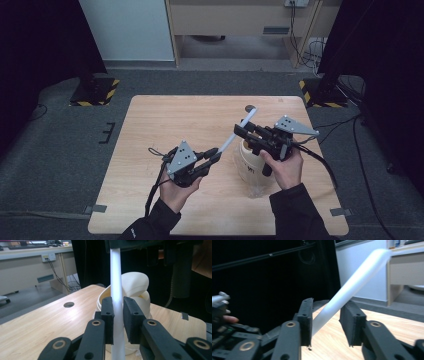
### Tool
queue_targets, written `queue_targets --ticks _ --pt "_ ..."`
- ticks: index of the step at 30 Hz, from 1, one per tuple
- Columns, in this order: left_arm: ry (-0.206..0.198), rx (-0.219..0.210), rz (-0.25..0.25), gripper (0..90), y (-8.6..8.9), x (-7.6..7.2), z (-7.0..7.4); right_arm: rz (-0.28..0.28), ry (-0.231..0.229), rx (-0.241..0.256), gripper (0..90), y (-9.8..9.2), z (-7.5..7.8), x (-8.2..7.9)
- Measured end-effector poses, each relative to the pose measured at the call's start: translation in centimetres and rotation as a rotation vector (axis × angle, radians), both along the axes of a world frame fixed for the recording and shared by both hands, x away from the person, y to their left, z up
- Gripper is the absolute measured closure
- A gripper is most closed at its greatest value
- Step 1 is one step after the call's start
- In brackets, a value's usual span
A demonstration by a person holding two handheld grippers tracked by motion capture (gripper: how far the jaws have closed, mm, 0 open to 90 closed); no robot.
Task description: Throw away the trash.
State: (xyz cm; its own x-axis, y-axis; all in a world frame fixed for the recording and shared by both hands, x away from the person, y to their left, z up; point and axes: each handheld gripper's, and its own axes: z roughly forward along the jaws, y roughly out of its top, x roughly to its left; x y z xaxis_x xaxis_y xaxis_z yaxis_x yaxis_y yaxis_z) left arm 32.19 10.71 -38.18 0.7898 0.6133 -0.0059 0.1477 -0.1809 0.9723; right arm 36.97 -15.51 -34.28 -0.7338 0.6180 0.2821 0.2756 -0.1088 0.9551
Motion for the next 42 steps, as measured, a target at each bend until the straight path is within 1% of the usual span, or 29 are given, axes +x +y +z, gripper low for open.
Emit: queue_targets --ticks 3,8,9,11,13,17,19,20,22,25,27,31,33,35,36,38,39,41,42 --pt "0.011 0.007 -0.002 78.7 0.0 0.1 -0.3 0.028 0.018 0.03 70.9 0.2 0.0 -0.1" --pt "0.042 0.021 0.003 78.3 0.3 0.4 -0.8 0.048 0.026 0.024 74.0 0.5 -0.3 -0.1" --pt "0.05 0.019 0.004 78.2 0.4 0.5 -1.0 0.046 0.02 0.023 80.3 0.6 -0.3 -0.1" --pt "0.058 0.021 0.01 77.4 0.7 0.5 -1.2 0.033 0.008 0.016 80.0 0.5 -0.3 -0.1" --pt "0.064 0.032 0.017 76.7 1.1 0.5 -1.3 0.031 0.007 0.018 80.1 0.4 -0.2 -0.1" --pt "0.084 0.055 0.041 74.8 2.3 0.5 -1.9 0.014 -0.01 0.011 80.2 0.1 0.0 -0.1" --pt "0.107 0.077 0.059 72.7 3.2 0.5 -2.5 0.006 -0.019 0.011 80.1 -0.1 0.1 -0.1" --pt "0.124 0.087 0.065 71.2 3.7 0.6 -2.9 0.003 -0.023 0.013 80.2 -0.2 0.2 -0.2" --pt "0.17 0.102 0.076 68.6 4.7 0.7 -3.8 -0.005 -0.03 0.017 80.1 -0.4 0.4 -0.1" --pt "0.231 0.131 0.112 65.9 6.4 0.9 -5.2 -0.019 -0.046 0.027 80.1 -0.7 0.6 -0.1" --pt "0.261 0.154 0.138 62.6 7.5 0.9 -6.1 -0.03 -0.056 0.032 80.1 -0.8 0.7 -0.1" --pt "0.313 0.203 0.194 53.1 9.3 1.2 -7.7 -0.053 -0.073 0.047 80.1 -1.1 0.9 0.0" --pt "0.34 0.237 0.229 47.5 10.2 1.6 -8.6 -0.064 -0.079 0.058 80.2 -1.2 1.1 0.1" --pt "0.353 0.273 0.272 39.2 11.0 2.0 -9.7 -0.079 -0.093 0.062 80.2 -1.4 1.3 0.2" --pt "0.364 0.281 0.285 35.0 11.2 2.1 -10.0 -0.09 -0.1 0.06 80.2 -1.5 1.3 0.3" --pt "0.402 0.288 0.303 31.6 11.7 2.4 -10.8 -0.105 -0.108 0.062 80.2 -1.8 1.5 0.4" --pt "0.41 0.297 0.309 29.1 11.8 2.6 -11.1 -0.111 -0.11 0.066 80.2 -1.9 1.6 0.4" --pt "0.424 0.321 0.314 27.7 12.0 2.7 -11.6 -0.129 -0.118 0.072 80.2 -2.3 1.9 0.4" --pt "0.432 0.324 0.318 26.6 12.0 2.8 -11.8 -0.137 -0.12 0.075 80.2 -2.5 2.0 0.5"
